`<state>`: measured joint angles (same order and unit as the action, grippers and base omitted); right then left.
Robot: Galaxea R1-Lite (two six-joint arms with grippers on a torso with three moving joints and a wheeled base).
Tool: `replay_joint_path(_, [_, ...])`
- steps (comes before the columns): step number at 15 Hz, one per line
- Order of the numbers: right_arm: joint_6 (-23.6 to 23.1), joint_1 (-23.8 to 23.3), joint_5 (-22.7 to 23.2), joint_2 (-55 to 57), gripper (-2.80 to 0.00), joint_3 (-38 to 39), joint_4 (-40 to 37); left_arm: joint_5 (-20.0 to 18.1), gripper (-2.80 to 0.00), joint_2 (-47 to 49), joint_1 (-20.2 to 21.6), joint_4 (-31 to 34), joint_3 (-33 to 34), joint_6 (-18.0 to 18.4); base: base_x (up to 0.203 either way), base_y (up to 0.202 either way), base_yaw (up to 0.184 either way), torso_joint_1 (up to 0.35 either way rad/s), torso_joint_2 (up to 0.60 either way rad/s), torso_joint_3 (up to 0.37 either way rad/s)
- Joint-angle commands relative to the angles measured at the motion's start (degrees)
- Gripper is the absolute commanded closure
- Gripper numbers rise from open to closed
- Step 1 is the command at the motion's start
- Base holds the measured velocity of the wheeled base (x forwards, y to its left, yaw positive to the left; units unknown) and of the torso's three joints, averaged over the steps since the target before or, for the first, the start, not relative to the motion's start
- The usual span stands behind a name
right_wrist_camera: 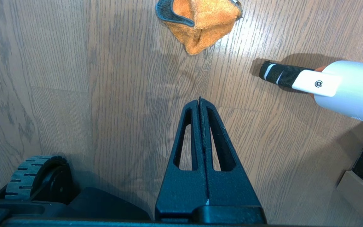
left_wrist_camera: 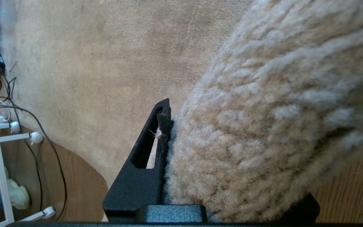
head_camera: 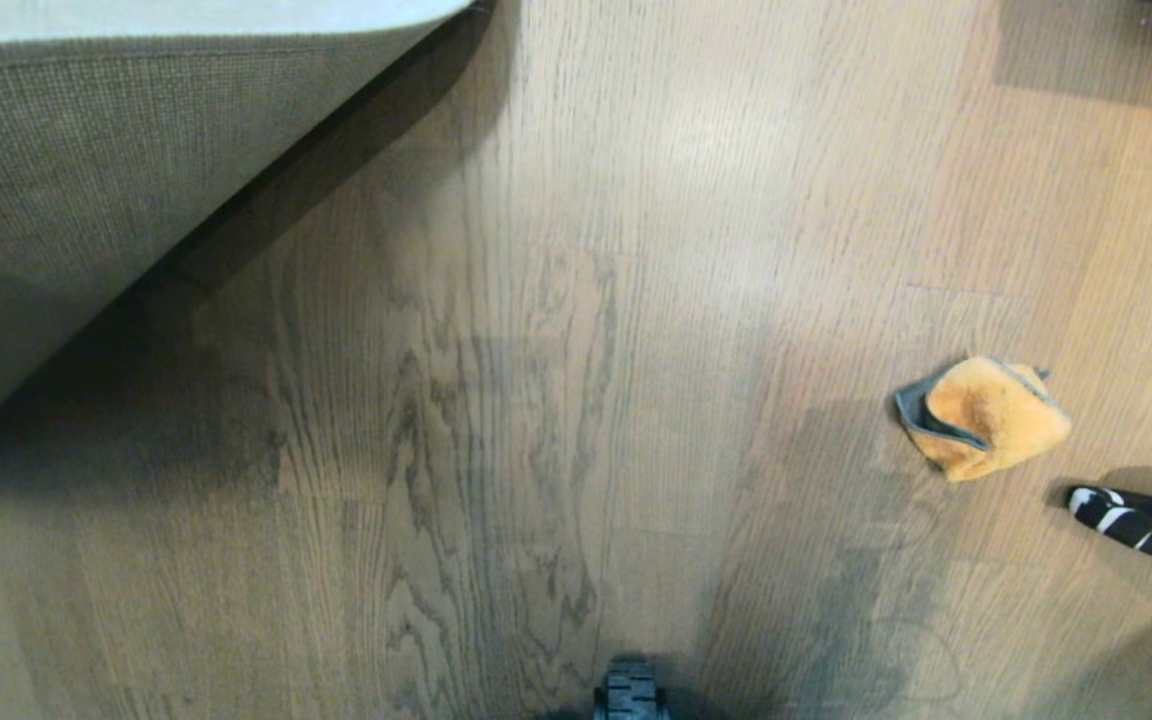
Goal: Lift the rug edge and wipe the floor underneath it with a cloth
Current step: Lift up the carpet
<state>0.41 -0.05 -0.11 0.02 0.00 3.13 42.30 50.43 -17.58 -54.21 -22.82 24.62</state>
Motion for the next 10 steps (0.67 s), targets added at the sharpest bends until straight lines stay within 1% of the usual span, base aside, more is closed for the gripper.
replay_joint_path(1, [0.02, -0.02, -0.02, 0.01, 0.0, 0.0, 0.03, 0.24, 0.0, -0.56, 0.0, -0.35, 0.06, 0.17, 0.0, 0.0, 0.0, 0.0, 0.0, 0.0])
replay_joint_path(10, [0.02, 0.05, 0.02, 0.06, 0.0, 0.0, 0.03, 0.18, 0.0, 0.0, 0.0, -0.16, 0.85, 0.08, 0.0, 0.0, 0.0, 0.0, 0.0, 0.0])
